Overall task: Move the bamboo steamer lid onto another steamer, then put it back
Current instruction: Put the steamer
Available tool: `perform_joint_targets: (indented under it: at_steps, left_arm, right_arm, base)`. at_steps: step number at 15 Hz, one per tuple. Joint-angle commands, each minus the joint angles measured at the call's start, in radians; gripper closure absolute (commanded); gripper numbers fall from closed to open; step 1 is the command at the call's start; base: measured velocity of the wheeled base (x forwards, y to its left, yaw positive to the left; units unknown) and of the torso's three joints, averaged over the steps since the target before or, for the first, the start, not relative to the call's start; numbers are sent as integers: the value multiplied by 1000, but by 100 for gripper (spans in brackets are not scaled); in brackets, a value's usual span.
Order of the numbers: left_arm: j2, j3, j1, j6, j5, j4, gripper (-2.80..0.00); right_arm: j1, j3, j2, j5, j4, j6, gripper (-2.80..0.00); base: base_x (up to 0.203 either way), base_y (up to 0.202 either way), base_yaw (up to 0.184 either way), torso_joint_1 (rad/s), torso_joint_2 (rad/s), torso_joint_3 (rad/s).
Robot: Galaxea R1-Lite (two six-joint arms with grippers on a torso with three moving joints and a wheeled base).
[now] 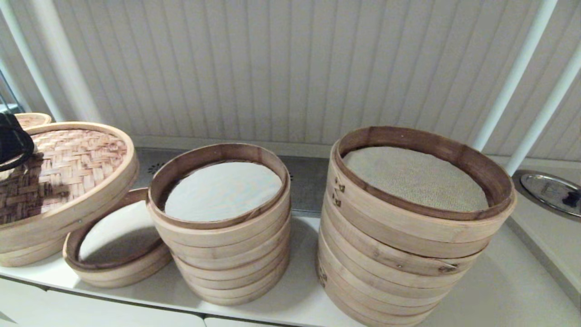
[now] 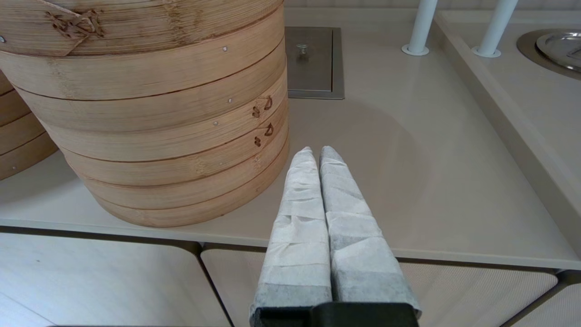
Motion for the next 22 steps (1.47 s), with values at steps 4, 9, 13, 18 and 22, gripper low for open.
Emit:
perform_joint_targets:
  at_steps: [4, 9, 13, 18, 22]
  left_arm:
    - [45, 25, 63, -3, -8, -24, 0]
    - [97, 80, 86, -1, -83, -77, 0]
    - [116, 89, 86, 0, -85, -95, 0]
    - [174, 80, 86, 6, -85, -114, 0]
    - [244, 84, 81, 30, -106, -151, 0]
  right_arm:
    - [0, 3, 0, 0, -1, 0, 0]
    - [0, 3, 0, 0, 0, 0, 0]
    - [0, 3, 0, 0, -1, 0, 0]
    - [1, 3, 0, 0, -1, 0, 0]
    - [0, 3, 0, 0, -1, 0, 0]
  base:
    - [0, 0, 0, 0, 0, 0]
    - [0, 0, 0, 0, 0, 0]
    - [0, 0, 0, 0, 0, 0]
    - [0, 0, 0, 0, 0, 0]
    - [0, 0, 0, 0, 0, 0]
